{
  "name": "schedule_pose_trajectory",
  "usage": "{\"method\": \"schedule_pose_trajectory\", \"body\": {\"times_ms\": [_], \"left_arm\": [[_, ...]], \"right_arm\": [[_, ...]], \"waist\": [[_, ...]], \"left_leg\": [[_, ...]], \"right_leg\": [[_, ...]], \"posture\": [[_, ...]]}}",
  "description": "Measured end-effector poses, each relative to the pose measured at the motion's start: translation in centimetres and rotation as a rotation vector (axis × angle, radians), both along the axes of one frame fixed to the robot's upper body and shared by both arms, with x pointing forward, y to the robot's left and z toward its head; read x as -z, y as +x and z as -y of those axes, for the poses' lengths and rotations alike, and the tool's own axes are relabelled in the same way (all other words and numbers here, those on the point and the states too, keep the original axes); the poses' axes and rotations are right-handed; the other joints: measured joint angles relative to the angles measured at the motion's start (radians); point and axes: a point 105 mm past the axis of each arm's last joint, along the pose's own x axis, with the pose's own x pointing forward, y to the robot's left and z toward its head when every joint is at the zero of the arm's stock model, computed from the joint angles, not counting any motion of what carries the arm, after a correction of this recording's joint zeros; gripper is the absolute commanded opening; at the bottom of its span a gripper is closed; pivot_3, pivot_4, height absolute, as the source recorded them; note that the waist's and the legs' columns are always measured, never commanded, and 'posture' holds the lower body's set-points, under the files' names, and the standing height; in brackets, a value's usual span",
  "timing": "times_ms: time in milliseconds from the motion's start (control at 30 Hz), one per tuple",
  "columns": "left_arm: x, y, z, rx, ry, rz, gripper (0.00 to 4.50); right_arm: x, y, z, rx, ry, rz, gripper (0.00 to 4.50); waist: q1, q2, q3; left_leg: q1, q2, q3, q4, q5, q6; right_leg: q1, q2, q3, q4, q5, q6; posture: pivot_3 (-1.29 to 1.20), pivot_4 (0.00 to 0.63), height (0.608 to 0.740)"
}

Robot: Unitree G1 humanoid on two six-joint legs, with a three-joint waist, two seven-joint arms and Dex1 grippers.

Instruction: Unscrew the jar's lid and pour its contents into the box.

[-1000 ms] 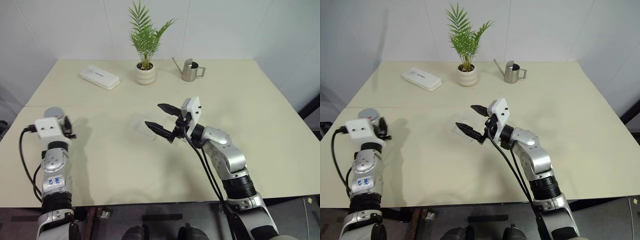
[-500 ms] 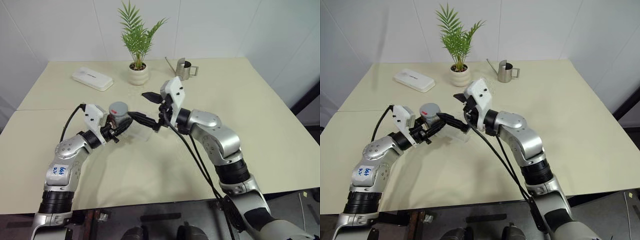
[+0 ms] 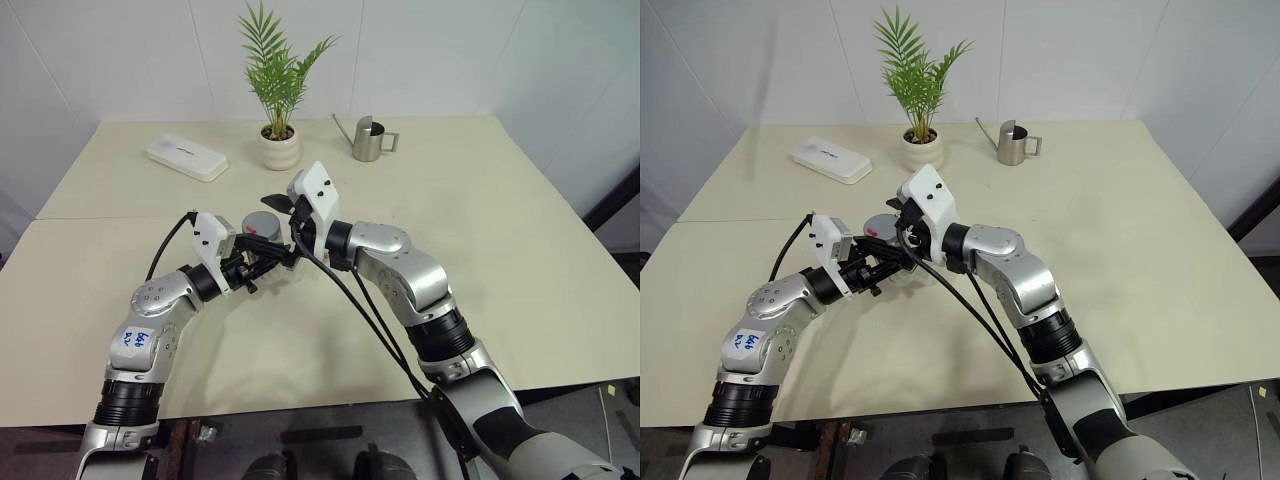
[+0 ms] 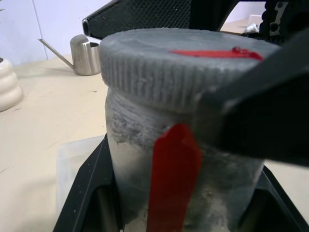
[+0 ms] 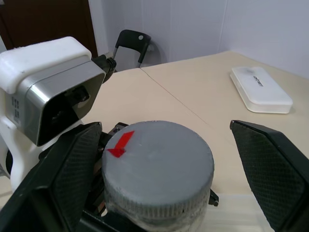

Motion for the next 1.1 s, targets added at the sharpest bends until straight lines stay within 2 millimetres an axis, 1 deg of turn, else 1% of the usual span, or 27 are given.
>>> {"method": "schedule_pose_trajectory", "body": {"times_ms": [33, 167, 200, 300, 400, 467, 533, 600, 667, 800, 900, 933, 1067, 1100], "left_arm": [[0.0, 0.0, 0.0, 0.0, 0.0, 0.0, 1.93], [-0.2, 0.1, -0.2, -0.006, -0.007, 0.004, 1.93], [-0.2, 0.1, -0.2, -0.005, -0.009, 0.002, 1.93], [-0.2, 0.0, 0.0, 0.015, -0.024, -0.012, 1.93], [-0.6, -0.7, 0.5, 0.112, -0.033, -0.023, 1.93], [-1.0, -1.7, 1.0, 0.247, -0.007, -0.034, 1.93], [-2.0, -3.2, 1.7, 0.439, 0.03, -0.034, 1.93], [-2.8, -4.4, 2.0, 0.564, 0.065, -0.017, 1.93], [-2.8, -5.1, 2.3, 0.64, 0.105, -0.011, 1.93], [-2.0, -5.3, 2.6, 0.683, 0.119, -0.018, 1.93], [-2.1, -5.2, 2.6, 0.677, 0.126, 0.005, 1.93], [-2.2, -5.2, 2.5, 0.664, 0.123, 0.013, 1.93], [-2.1, -4.8, 1.9, 0.616, 0.105, 0.01, 1.93], [-2.2, -4.7, 1.8, 0.601, 0.099, 0.012, 1.93]], "right_arm": [[0.0, 0.0, 0.0, 0.0, 0.0, -0.002, 3.96], [0.1, -0.2, -0.2, -0.021, 0.002, -0.007, 2.68], [0.1, -0.2, -0.2, -0.021, 0.002, -0.006, 2.58], [0.2, -0.3, 0.0, -0.023, 0.006, -0.01, 2.59], [-0.2, -0.9, 0.7, -0.088, 0.004, -0.003, 2.59], [-0.5, -1.8, 1.6, -0.2, -0.03, 0.015, 2.59], [-1.6, -3.3, 2.5, -0.369, -0.088, 0.045, 2.59], [-2.5, -4.4, 2.9, -0.489, -0.132, 0.063, 2.59], [-2.7, -5.0, 3.2, -0.57, -0.186, 0.069, 2.59], [-2.1, -5.0, 3.4, -0.631, -0.227, 0.052, 2.59], [-2.2, -5.0, 3.4, -0.639, -0.236, 0.073, 2.59], [-2.4, -4.9, 3.2, -0.636, -0.22, 0.079, 3.31], [-3.0, -4.2, 3.7, -0.574, -0.173, 0.094, 4.49], [-2.9, -4.0, 4.0, -0.563, -0.169, 0.091, 4.49]], "waist": [[0.0, 0.0, 0.0], [0.0, 0.0, 0.0], [0.0, 0.0, 0.0], [0.0, 0.0, 0.0], [0.002, 0.0, 0.0], [0.002, 0.0, 0.0], [0.0, 0.001, 0.001], [-0.002, 0.001, 0.001], [-0.004, 0.001, 0.001], [-0.001, 0.001, 0.001], [0.0, 0.001, 0.001], [0.0, 0.001, 0.001], [0.0, 0.001, 0.001], [0.0, 0.001, 0.001]], "left_leg": [[0.0, 0.0, 0.0, 0.0, 0.0, 0.0], [0.0, 0.0, 0.0, 0.0, 0.0, 0.0], [0.0, 0.0, 0.0, 0.0, 0.0, 0.0], [0.0, 0.0, 0.0, 0.0, 0.0, 0.0], [0.0, 0.0, 0.0, 0.0, 0.0, 0.0], [-0.002, 0.0, 0.0, 0.001, 0.0, 0.001], [-0.002, 0.0, 0.001, 0.001, 0.0, 0.001], [-0.001, 0.0, 0.001, 0.001, 0.0, 0.001], [0.0, 0.001, 0.002, 0.0, 0.0, 0.001], [-0.002, 0.001, 0.002, 0.0, 0.0, 0.001], [-0.002, 0.0, 0.001, 0.001, 0.0, 0.002], [-0.002, 0.0, 0.001, 0.001, 0.0, 0.002], [-0.002, 0.0, 0.001, 0.001, 0.0, 0.002], [-0.002, 0.0, 0.001, 0.001, 0.0, 0.002]], "right_leg": [[0.0, 0.0, 0.0, 0.0, 0.0, 0.0], [0.0, 0.0, 0.0, 0.0, 0.0, 0.0], [0.0, 0.0, 0.0, 0.0, 0.0, 0.0], [0.0, 0.0, 0.0, 0.0, 0.0, 0.0], [0.0, 0.0, 0.0, 0.0, 0.0, 0.0], [0.0, 0.0, 0.0, -0.002, 0.0, 0.0], [0.0, 0.001, 0.0, -0.005, 0.0, 0.0], [0.001, 0.001, 0.0, -0.005, 0.0, 0.0], [0.001, 0.001, 0.0, -0.005, 0.0, 0.0], [0.001, 0.001, 0.0, -0.005, 0.0, 0.0], [0.001, 0.0, 0.0, -0.005, 0.0, 0.0], [0.001, 0.0, 0.0, -0.005, 0.0, 0.0], [0.001, 0.0, 0.0, -0.005, 0.0, 0.0], [0.001, 0.0, 0.0, -0.005, 0.0, 0.0]], "posture": [[0.0, 0.15, 0.74], [0.0, 0.15, 0.74], [0.0, 0.15, 0.74], [0.0, 0.15, 0.74], [0.0, 0.15, 0.74], [0.0, 0.15, 0.74], [0.0, 0.15, 0.74], [0.0, 0.15, 0.74], [0.0, 0.15, 0.74], [0.0, 0.15, 0.74], [0.0, 0.15, 0.74], [0.0, 0.15, 0.74], [0.0, 0.15, 0.74], [0.0, 0.15, 0.74]]}}
